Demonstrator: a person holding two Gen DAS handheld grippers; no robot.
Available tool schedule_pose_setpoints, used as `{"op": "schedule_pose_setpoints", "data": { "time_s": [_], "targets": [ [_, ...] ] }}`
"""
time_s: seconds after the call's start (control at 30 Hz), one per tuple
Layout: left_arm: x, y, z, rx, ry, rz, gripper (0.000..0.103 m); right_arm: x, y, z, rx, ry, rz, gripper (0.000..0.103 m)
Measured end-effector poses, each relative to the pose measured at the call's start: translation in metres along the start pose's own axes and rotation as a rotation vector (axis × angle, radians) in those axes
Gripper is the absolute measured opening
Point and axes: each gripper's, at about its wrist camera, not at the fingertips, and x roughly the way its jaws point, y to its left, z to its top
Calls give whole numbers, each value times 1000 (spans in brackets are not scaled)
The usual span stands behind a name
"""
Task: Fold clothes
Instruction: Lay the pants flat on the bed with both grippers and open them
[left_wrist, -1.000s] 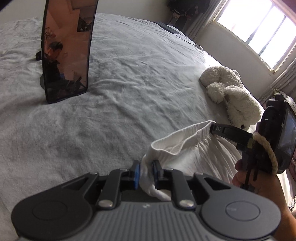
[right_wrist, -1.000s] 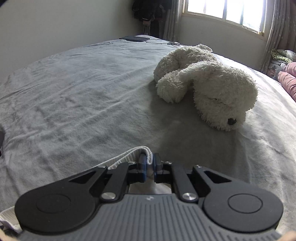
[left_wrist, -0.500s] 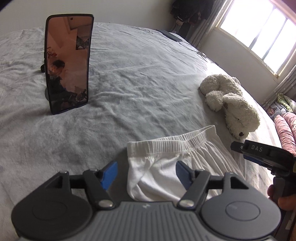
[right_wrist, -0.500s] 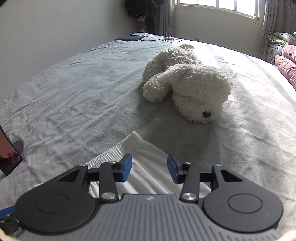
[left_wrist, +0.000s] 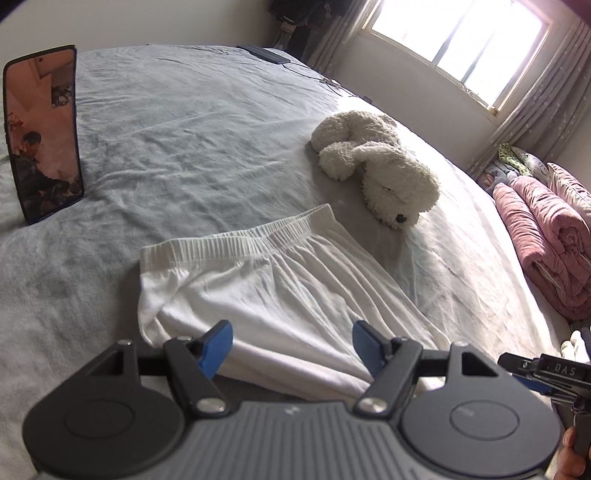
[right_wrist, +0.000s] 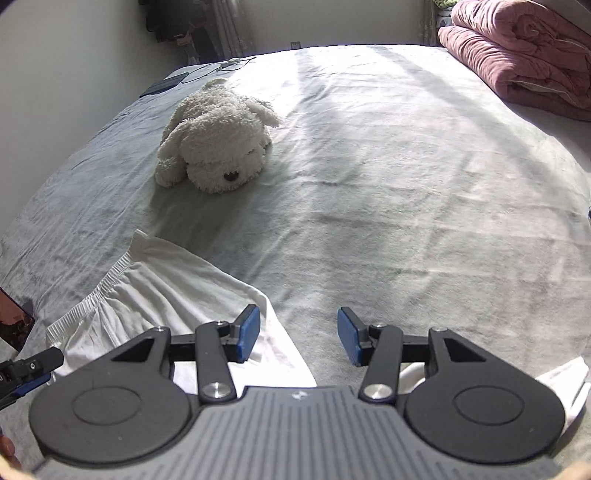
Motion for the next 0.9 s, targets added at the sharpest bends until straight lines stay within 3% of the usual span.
{"op": "schedule_pose_setpoints", "data": {
  "time_s": [0.13, 0.37, 0.6, 0.9],
  "targets": [
    [12, -12, -10, 5, 103, -95, 73, -18, -14, -20, -11, 22, -11, 51],
    [18, -30, -27, 56, 162, -135, 72, -48, -21, -59, -24, 77, 24, 51],
    [25, -37, -32, 70, 185, -135, 72, -62, -12, -105, -52, 144, 71, 51],
    [36, -42, -40, 83, 219, -117, 72, -34, -10, -135, -89, 158, -11, 51]
  ]
}}
